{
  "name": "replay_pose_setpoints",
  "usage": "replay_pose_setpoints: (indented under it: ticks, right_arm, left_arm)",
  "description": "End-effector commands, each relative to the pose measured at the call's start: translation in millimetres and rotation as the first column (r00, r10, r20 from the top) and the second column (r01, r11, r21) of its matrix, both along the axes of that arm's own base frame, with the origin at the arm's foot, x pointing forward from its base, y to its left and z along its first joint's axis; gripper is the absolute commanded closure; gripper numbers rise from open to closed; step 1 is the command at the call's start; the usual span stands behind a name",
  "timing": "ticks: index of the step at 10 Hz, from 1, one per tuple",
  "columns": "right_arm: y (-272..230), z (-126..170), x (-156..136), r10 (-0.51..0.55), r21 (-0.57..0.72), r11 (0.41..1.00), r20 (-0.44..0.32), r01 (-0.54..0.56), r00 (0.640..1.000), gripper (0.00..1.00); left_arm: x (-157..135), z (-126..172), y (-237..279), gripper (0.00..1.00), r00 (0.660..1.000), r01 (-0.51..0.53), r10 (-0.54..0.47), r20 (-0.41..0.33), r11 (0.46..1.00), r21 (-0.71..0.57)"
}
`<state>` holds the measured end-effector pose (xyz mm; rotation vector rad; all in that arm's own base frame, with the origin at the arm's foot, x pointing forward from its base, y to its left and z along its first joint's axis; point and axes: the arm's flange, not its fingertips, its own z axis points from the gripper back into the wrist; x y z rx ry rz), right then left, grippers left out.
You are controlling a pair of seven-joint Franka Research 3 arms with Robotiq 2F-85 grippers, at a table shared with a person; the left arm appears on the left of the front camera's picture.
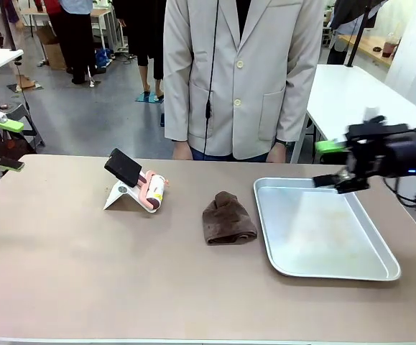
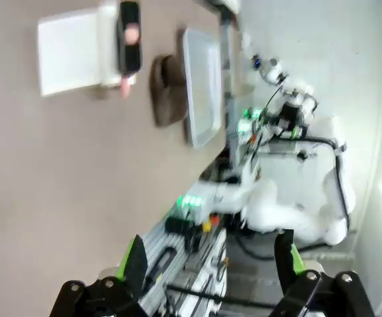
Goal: Clean the surface of the table.
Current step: Return the Lint Roller and towel to their original positions.
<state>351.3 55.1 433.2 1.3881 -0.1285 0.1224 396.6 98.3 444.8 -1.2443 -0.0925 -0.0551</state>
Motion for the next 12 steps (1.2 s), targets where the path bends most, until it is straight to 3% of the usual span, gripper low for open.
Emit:
replay_pose_setpoints:
  ticks: [1,2,4,5,6,7,12]
  right_arm:
    - [-46.0,-18.0,-0.7,0.021,0.121,0.993,-0.09,-0.01,0.996,0.0]
    - [-65.9,-20.1,-0.3,-0.061,0.115,0.99,-0.144,0.077,0.988,0.0]
    - [-92.5,-24.1,5.5,-0.016,0.179,0.983,-0.188,0.05,0.982,0.0]
    - [-92.7,-24.2,9.8,-0.031,0.186,0.981,-0.154,0.06,0.988,0.0]
    - [-86.0,-30.0,-5.4,-0.039,0.175,0.982,-0.152,0.065,0.988,0.0]
    - [-86.0,-30.0,-5.4,-0.039,0.175,0.982,-0.152,0.065,0.988,0.0]
    - [-86.0,-30.0,-5.4,-0.039,0.175,0.982,-0.152,0.065,0.988,0.0]
  left_arm:
    - [-6.7,-5.0,-21.1,0.0,0.99,-0.081,0.094,0.104,0.989,-0.126]
    - [-0.7,-9.9,-27.2,0.0,0.992,-0.088,0.1,0.083,0.987,-0.138]
    - [6.8,-13.4,-36.2,0.0,0.992,-0.101,0.11,0.065,0.986,-0.136]
    - [7.9,-13.5,-35.6,0.0,0.987,-0.138,0.147,0.07,0.983,-0.123]
    - [11.9,-13.9,-37.6,0.0,0.984,-0.169,0.175,0.042,0.979,-0.118]
    - [7.4,-12.4,-35.1,0.0,0.993,-0.104,0.11,0.047,0.987,-0.122]
    - [7.4,-12.4,-35.1,0.0,0.993,-0.104,0.11,0.047,0.987,-0.122]
